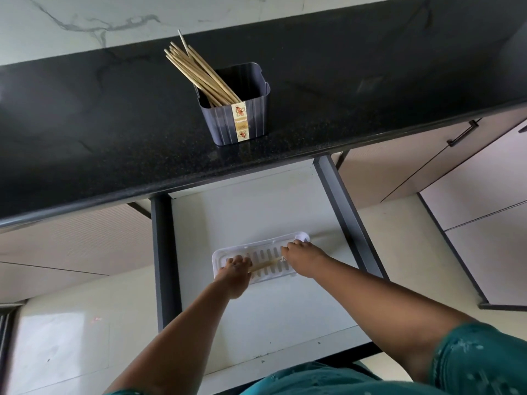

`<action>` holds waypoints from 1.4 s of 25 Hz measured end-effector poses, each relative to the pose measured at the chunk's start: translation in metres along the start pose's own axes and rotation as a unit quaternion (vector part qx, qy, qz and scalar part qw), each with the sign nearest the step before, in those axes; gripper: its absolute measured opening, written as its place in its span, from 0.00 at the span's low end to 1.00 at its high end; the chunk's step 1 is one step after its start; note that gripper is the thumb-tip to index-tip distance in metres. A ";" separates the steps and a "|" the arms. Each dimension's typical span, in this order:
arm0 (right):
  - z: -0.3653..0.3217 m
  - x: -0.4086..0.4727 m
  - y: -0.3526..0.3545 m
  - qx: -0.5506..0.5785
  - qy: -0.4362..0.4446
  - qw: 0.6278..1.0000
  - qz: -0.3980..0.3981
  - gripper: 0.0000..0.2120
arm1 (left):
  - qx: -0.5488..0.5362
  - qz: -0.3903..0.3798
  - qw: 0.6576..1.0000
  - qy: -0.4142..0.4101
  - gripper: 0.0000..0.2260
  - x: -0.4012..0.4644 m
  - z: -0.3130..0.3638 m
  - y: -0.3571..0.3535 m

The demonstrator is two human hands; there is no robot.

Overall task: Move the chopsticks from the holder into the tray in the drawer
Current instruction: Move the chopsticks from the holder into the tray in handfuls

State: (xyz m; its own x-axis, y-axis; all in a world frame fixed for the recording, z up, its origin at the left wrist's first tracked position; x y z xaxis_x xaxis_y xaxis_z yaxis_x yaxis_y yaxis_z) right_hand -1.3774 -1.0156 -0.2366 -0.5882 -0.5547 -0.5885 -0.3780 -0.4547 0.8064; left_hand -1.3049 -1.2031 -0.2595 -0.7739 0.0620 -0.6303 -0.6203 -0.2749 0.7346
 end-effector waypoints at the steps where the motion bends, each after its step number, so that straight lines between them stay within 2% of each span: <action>1: -0.001 0.001 0.000 0.000 -0.001 1.000 -0.009 0.23 | -0.023 0.004 1.000 0.000 0.15 0.000 -0.003 -0.001; 4: -0.002 0.002 0.009 -0.007 0.000 1.000 -0.017 0.22 | -0.078 0.041 0.996 0.005 0.14 -0.006 -0.006 0.002; 7: -0.001 0.003 0.016 0.033 -0.014 0.999 -0.038 0.19 | -0.076 0.064 0.995 -0.013 0.14 -0.016 -0.002 0.002; 10: 0.002 -0.002 0.010 0.092 -0.022 0.993 -0.065 0.08 | -0.079 0.066 0.995 -0.002 0.18 -0.031 0.003 -0.001; 12: 0.001 -0.008 0.007 0.143 -0.009 0.990 -0.014 0.12 | -0.080 0.096 0.992 -0.011 0.19 -0.040 0.005 -0.001; 14: -0.002 -0.014 0.005 0.173 -0.014 0.985 0.002 0.16 | -0.073 0.119 0.990 -0.028 0.19 -0.046 0.006 -0.002; 18: -0.009 -0.012 -0.001 0.202 -0.008 0.978 -0.056 0.16 | -0.030 0.115 0.993 -0.023 0.22 -0.048 0.007 -0.007; 20: -0.011 -0.010 0.002 0.213 -0.030 0.975 -0.050 0.17 | -0.026 0.118 0.993 -0.016 0.23 -0.045 0.004 -0.009; 22: -0.010 -0.008 0.003 0.246 -0.051 0.968 -0.011 0.17 | -0.022 0.132 0.991 -0.026 0.29 -0.044 0.000 -0.009; 24: -0.008 -0.008 0.004 0.264 -0.067 0.962 0.027 0.16 | -0.033 0.149 0.987 -0.050 0.40 -0.045 -0.002 -0.009; 26: -0.007 -0.009 0.001 0.259 -0.061 0.963 0.041 0.18 | -0.045 0.131 0.989 -0.049 0.48 -0.045 -0.003 -0.010; 28: -0.010 -0.013 -0.001 0.241 -0.047 0.969 0.021 0.23 | -0.024 0.084 0.996 -0.033 0.46 -0.043 0.000 -0.012; 31: -0.015 -0.019 -0.010 0.209 -0.061 0.976 0.014 0.22 | 0.021 0.030 0.999 -0.014 0.44 -0.042 0.001 -0.014; 35: -0.019 -0.024 -0.018 0.223 -0.069 0.972 0.036 0.21 | 0.047 0.036 0.998 -0.022 0.31 -0.048 0.005 -0.012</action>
State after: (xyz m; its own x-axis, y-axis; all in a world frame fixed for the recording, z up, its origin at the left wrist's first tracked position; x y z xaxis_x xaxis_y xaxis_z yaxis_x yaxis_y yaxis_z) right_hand -1.3427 -1.0073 -0.2374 -0.7038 -0.4606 -0.5408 -0.5858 -0.0544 0.8086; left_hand -1.2612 -1.1984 -0.2366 -0.8208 0.0884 -0.5644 -0.5701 -0.1888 0.7996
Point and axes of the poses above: each hand's wrist, its own x-axis towards the middle knuckle, its own y-axis out of the back of the hand, z = x × y, the point moved 2 cm from there along x, towards the middle knuckle
